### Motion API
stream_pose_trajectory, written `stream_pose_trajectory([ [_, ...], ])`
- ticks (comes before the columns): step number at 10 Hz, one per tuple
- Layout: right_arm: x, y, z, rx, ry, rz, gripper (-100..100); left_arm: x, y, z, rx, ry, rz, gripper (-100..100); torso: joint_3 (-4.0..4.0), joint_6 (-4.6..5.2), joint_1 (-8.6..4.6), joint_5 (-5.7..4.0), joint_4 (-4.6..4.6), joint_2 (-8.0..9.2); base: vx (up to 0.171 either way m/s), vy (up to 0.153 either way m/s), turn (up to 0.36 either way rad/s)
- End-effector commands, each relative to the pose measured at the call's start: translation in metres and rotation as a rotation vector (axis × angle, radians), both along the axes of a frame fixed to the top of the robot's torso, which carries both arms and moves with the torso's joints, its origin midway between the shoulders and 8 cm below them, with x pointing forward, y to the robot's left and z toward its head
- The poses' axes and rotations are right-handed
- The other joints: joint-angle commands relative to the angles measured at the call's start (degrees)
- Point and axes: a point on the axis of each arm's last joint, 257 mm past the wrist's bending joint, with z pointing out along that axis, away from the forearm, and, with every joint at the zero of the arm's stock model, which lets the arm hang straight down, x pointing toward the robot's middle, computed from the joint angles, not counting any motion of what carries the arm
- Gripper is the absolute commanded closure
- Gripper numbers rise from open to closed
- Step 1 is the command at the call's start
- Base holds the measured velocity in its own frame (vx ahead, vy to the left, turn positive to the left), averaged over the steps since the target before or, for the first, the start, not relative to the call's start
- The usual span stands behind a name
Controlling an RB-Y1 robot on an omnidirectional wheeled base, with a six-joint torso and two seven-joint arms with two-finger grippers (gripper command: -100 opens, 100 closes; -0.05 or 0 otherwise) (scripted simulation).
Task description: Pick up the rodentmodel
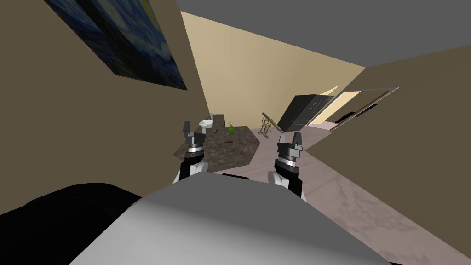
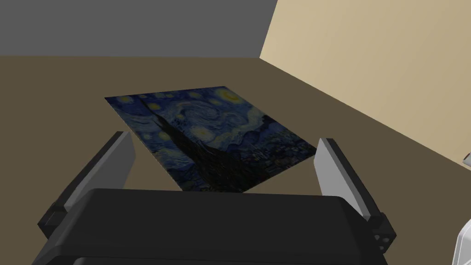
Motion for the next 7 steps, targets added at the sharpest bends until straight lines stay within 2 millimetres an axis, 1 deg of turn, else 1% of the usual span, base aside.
stream_pose_trajectory([
  [1, 0.000, 0.000, 0.000, 0.000, 0.000, 0.000, 0, 0.007, -0.006, -0.003, 0.028, 0.017, -0.024, -100, 0.00, 0.00, 0.00, 0.00, 0.00, 0.00, -0.008, -0.018, 0.026],
  [3, 0.000, 0.000, 0.000, 0.000, 0.000, 0.000, 0, 0.023, -0.015, -0.010, 0.063, 0.052, -0.062, -100, 0.02, 0.00, -0.11, -0.02, 0.01, 0.04, -0.024, -0.046, 0.058],
  [6, 0.000, 0.000, 0.000, 0.000, 0.000, 0.000, 0, 0.058, -0.027, -0.029, 0.107, 0.132, -0.115, -100, 0.07, 0.00, -0.28, -0.06, 0.03, 0.12, -0.039, -0.081, 0.091],
  [7, 0.000, 0.000, 0.000, 0.000, 0.000, 0.000, 0, 0.059, -0.028, -0.027, 0.107, 0.129, -0.117, -100, 0.06, 0.00, -0.32, -0.07, 0.02, 0.11, -0.026, -0.074, 0.030],
])
